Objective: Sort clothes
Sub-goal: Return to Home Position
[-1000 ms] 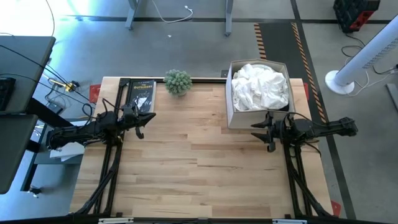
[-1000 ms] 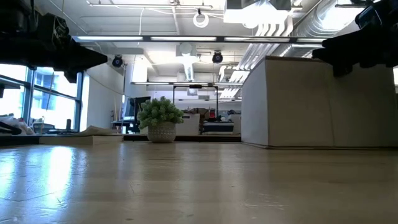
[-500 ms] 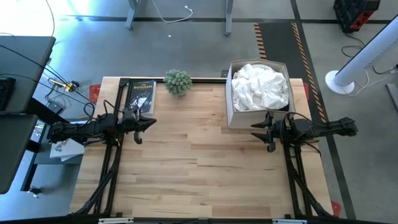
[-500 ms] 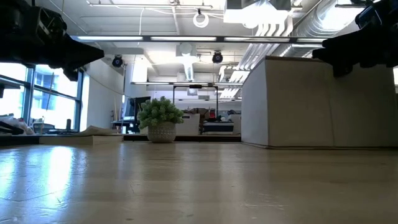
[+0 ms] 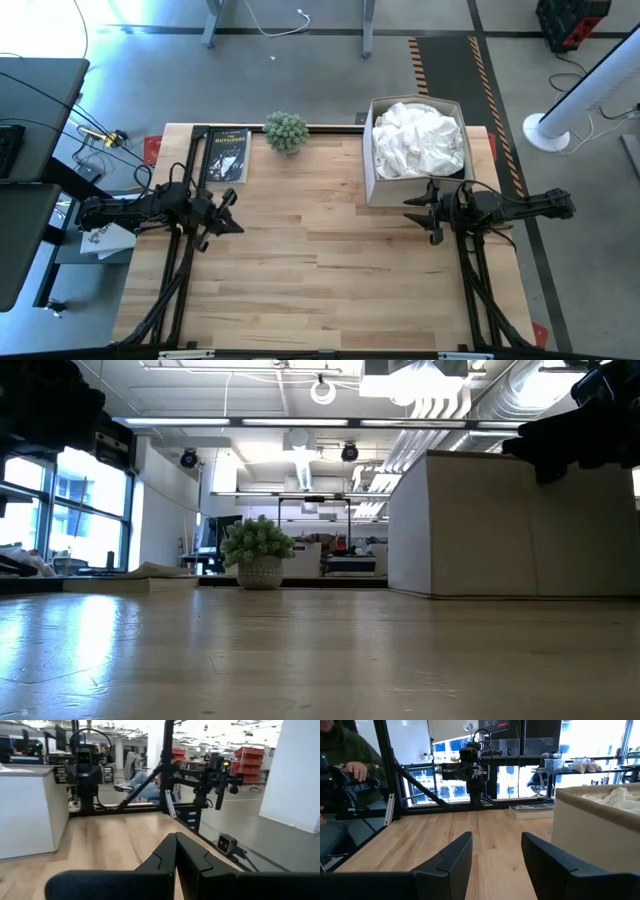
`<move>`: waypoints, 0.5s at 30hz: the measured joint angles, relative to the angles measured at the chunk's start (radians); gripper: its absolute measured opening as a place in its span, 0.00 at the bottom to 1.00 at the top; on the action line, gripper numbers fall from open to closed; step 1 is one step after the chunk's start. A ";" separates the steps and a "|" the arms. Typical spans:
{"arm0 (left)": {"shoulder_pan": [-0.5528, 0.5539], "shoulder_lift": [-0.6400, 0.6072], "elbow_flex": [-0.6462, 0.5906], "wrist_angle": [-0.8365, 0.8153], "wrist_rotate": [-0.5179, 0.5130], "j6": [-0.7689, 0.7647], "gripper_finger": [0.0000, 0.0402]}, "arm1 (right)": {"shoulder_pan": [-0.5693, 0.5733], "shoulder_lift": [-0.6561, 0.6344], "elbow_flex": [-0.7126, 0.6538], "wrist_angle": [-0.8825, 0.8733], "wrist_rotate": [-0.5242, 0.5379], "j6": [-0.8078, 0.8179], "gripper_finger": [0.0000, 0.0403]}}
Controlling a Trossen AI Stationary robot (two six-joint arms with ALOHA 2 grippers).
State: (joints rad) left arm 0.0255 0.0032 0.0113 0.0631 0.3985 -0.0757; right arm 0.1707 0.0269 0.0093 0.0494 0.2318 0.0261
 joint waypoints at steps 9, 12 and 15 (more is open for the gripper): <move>0.007 0.000 0.000 -0.016 -0.262 -0.129 0.00 | 0.000 0.000 0.000 0.000 0.000 0.000 0.42; 0.007 0.000 0.000 -0.024 -0.266 -0.139 0.00 | 0.000 0.000 0.000 0.000 0.000 0.000 0.42; 0.007 0.000 0.000 -0.023 -0.266 -0.140 0.00 | 0.000 0.000 0.000 0.000 0.000 0.000 0.42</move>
State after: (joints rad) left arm 0.0326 0.0036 0.0109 0.0404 0.1326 -0.2157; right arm 0.1707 0.0269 0.0093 0.0498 0.2317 0.0261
